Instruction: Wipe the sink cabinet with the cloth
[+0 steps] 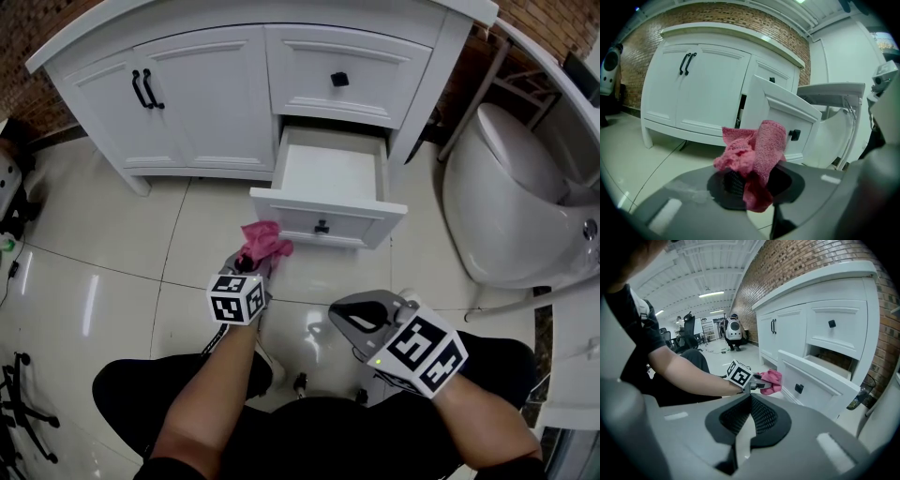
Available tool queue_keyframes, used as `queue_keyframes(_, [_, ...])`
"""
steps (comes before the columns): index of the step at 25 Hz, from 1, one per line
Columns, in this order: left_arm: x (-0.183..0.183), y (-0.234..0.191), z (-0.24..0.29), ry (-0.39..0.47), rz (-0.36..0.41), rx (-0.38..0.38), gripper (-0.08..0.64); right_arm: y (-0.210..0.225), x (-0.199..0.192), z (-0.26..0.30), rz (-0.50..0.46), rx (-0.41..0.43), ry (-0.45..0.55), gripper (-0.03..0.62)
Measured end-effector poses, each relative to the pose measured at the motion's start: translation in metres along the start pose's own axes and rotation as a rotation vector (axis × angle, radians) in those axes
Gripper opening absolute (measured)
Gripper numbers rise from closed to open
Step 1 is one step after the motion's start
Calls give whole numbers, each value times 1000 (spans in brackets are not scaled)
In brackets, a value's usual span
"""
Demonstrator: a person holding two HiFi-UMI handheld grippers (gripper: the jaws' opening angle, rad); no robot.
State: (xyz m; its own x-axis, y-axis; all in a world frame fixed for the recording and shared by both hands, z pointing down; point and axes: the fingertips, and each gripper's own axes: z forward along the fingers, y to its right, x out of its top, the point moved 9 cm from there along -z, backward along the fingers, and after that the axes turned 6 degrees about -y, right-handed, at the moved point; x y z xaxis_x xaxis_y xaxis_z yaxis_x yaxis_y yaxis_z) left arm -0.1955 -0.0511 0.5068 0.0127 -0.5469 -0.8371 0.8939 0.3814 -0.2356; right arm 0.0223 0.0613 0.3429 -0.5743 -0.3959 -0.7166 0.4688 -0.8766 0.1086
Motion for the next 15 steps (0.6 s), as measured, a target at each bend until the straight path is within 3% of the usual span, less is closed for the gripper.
queue_keyframes(9, [2, 1, -13, -13, 18, -1, 94, -3, 5, -9, -11, -27, 31, 6])
queue_keyframes(15, [35, 26, -39, -85, 86, -133, 94, 9, 2, -23, 34, -88, 62, 6])
